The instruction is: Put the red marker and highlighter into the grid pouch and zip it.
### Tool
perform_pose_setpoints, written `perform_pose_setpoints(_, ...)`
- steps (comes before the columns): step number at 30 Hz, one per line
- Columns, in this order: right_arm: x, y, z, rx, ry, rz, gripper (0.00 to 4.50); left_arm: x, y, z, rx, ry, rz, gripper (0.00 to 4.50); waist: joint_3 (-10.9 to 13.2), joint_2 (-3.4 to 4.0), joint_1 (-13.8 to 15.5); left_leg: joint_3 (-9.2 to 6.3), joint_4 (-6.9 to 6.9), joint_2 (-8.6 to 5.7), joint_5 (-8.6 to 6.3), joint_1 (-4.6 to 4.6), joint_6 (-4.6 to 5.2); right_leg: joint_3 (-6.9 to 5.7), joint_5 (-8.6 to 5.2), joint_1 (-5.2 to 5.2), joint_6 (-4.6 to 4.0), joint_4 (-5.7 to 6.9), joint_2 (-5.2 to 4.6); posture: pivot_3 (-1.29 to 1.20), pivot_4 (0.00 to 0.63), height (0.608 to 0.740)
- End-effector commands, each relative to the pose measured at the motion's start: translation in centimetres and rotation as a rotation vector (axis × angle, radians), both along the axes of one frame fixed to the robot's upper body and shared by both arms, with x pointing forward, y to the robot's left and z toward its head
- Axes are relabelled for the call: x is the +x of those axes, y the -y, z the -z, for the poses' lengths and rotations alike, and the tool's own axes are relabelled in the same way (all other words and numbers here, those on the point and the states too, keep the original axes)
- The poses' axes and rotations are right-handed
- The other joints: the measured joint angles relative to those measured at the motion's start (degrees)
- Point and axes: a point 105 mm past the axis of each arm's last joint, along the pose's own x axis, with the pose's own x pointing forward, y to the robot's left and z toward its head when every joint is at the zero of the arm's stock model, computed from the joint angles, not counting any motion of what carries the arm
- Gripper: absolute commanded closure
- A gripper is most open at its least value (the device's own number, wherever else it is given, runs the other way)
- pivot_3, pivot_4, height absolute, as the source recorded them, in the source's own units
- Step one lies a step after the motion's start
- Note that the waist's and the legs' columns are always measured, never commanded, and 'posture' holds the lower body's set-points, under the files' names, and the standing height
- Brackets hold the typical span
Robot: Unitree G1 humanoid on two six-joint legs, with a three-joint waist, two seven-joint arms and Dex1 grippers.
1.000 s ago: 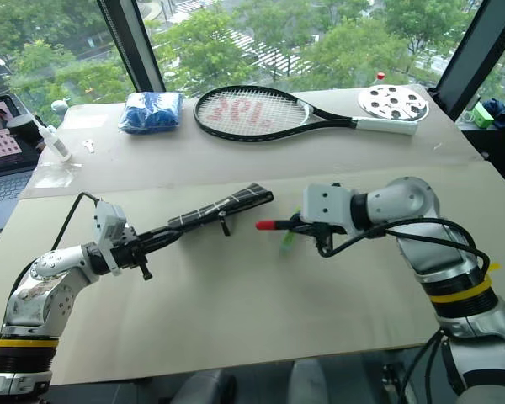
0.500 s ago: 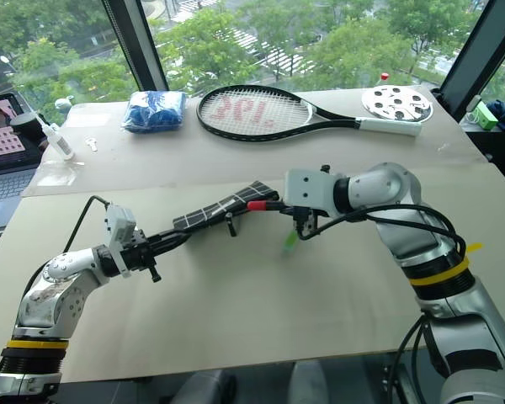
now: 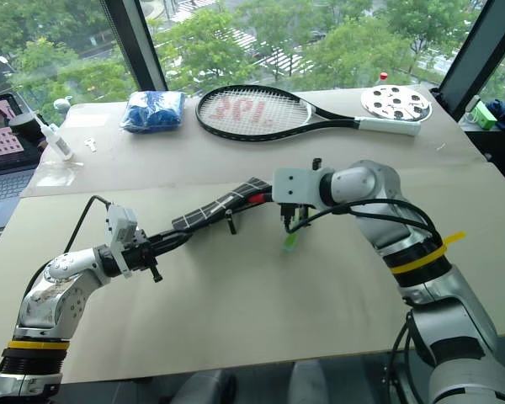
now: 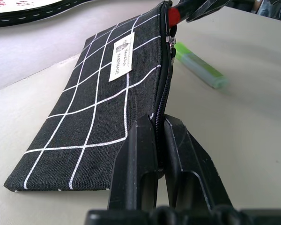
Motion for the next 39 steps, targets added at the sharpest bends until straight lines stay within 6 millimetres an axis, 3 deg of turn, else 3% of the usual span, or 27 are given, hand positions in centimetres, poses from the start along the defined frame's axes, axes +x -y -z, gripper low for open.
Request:
perform_pose_setpoints(1,-2.0,-3.6,0.7,-0.075,0.073,-0.189,3.98,0.0,0.5,-1.1,-0.002,0.047,0.027,4.50,0.0,0.00,-0.2,0.00,0.00,0.00,0.00,0.00,0.00,0.00,0.00,0.00,0.00,0.00,0.00,0.00,0.150,0.740)
perform_pose_setpoints(4,-2.7,-4.9,1.9,-0.122,0.098,-0.264,3.98,0.1,0.6,-1.2,-0.002,0.049,0.030,4.50,0.0,0.00,-0.5,-0.01,0.00,0.00,0.00,-0.01,0.00,0.00,0.00,-0.02,0.00,0.00,0.00,0.00,0.150,0.740)
perform_pose_setpoints(10,-2.3,-7.6,2.3,-0.139,0.277,-0.387,3.98,0.0,0.7,-1.2,-0.006,0.048,0.034,4.50,0.0,0.00,-0.9,-0.02,0.00,0.00,0.01,0.01,-0.02,0.00,0.00,-0.03,0.00,0.02,0.02,0.00,0.150,0.740)
perform_pose_setpoints(16,-0.7,-6.5,3.1,-0.116,0.293,-0.376,3.98,0.0,0.6,-1.3,-0.012,0.053,0.026,4.50,0.0,0.00,-1.1,-0.02,-0.03,0.01,0.02,0.00,-0.03,0.01,0.00,-0.05,0.00,0.02,0.03,0.00,0.150,0.740)
perform_pose_setpoints(18,-0.6,-5.8,2.6,-0.071,0.272,-0.365,2.98,-0.1,0.6,-1.3,-0.014,0.052,0.023,4.50,0.0,0.00,-1.1,-0.02,-0.03,0.01,0.02,0.00,-0.03,0.01,0.00,-0.06,-0.01,0.01,0.03,0.00,0.150,0.740)
perform_pose_setpoints(19,-0.3,-5.7,2.0,-0.032,0.274,-0.344,2.80,-0.1,0.5,-1.3,-0.013,0.051,0.022,4.50,0.0,0.00,-1.1,-0.02,-0.04,0.01,0.02,0.00,-0.03,0.01,0.00,-0.05,-0.01,0.01,0.03,0.00,0.150,0.740)
perform_pose_setpoints(22,1.0,-4.2,-0.3,0.077,0.211,-0.238,1.74,-0.2,0.4,-1.2,-0.016,0.048,0.019,4.50,0.0,0.00,-1.1,-0.03,-0.04,0.02,0.02,0.00,-0.03,0.01,0.00,-0.05,-0.01,0.01,0.04,0.00,0.150,0.740)
perform_pose_setpoints(27,1.5,-0.1,-5.1,0.257,0.142,-0.149,1.74,0.1,0.2,-1.9,-0.061,0.053,-0.003,4.50,0.0,0.00,-0.9,-0.06,-0.03,0.02,0.02,-0.01,-0.03,0.02,0.01,-0.04,-0.01,-0.01,0.05,0.00,0.150,0.740)
perform_pose_setpoints(30,1.1,2.9,-6.7,0.345,0.076,-0.093,1.74,0.3,0.0,-2.3,-0.090,0.053,-0.016,4.50,0.0,0.00,-0.8,-0.08,-0.06,0.02,0.01,-0.01,-0.03,0.00,0.01,-0.03,-0.01,-0.03,0.05,0.00,0.150,0.740)
perform_pose_setpoints(33,1.2,5.9,-7.2,0.482,-0.029,0.029,1.74,0.3,-0.1,-2.2,-0.091,0.047,-0.019,4.50,0.0,0.00,-0.9,-0.07,-0.09,0.03,0.01,-0.01,-0.02,0.00,0.00,-0.03,-0.01,-0.06,0.05,0.00,0.150,0.740)
perform_pose_setpoints(35,1.7,7.6,-6.4,0.568,-0.115,0.173,1.74,0.3,-0.1,-2.1,-0.088,0.045,-0.020,4.50,0.0,0.00,-1.0,-0.06,-0.09,0.03,0.01,-0.01,-0.02,0.01,0.01,-0.02,-0.01,-0.06,0.05,0.00,0.150,0.740)
perform_pose_setpoints(39,1.1,7.9,-3.4,0.702,-0.305,0.407,1.74,0.3,-0.3,-2.1,-0.088,0.044,-0.025,4.50,0.0,0.00,-0.9,-0.03,-0.07,0.04,0.01,-0.01,-0.01,0.03,0.01,-0.03,-0.01,-0.02,0.05,0.00,0.150,0.740)
